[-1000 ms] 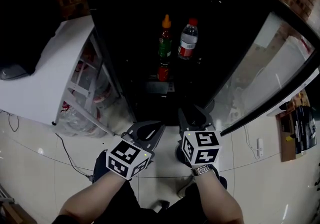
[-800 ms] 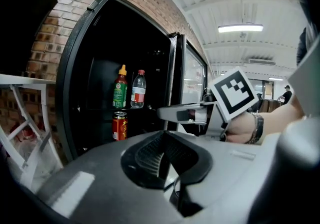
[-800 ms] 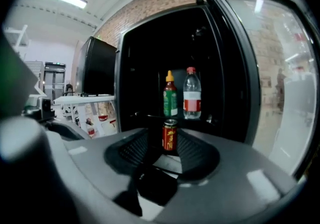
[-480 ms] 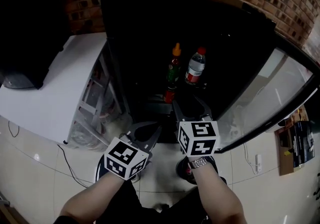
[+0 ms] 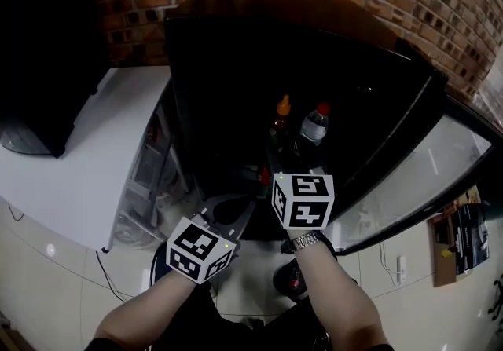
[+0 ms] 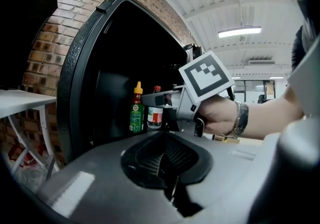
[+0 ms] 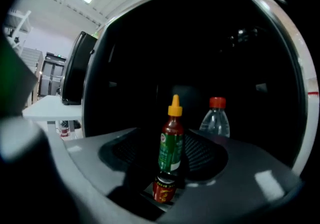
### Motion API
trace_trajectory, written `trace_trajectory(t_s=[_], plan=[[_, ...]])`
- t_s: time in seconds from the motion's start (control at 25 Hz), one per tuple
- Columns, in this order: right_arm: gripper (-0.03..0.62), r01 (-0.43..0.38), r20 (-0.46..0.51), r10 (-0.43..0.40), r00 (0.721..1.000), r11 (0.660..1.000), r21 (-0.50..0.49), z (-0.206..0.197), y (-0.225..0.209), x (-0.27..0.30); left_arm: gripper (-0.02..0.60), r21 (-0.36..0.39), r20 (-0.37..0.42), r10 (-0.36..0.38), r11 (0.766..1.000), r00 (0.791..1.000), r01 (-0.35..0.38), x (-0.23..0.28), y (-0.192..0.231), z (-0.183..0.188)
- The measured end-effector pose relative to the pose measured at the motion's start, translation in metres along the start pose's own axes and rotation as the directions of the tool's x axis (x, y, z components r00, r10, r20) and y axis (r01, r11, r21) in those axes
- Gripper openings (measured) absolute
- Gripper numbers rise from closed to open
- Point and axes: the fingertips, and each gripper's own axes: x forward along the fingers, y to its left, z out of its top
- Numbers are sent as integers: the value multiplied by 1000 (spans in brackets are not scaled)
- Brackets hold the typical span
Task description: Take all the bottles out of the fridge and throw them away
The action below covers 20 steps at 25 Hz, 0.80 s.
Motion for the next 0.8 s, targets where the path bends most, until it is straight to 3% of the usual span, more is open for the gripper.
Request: trace_trajectory(t_s=[0.36, 0.8], plan=[[301, 44, -31, -46, 998, 998, -36, 11, -10, 47, 3, -6, 6, -16, 1000, 1000, 16, 16, 22, 6], [304, 92, -109, -100, 989, 992, -83, -13, -17, 82, 3, -31, -1, -16, 999, 1000, 16, 24, 39, -2]])
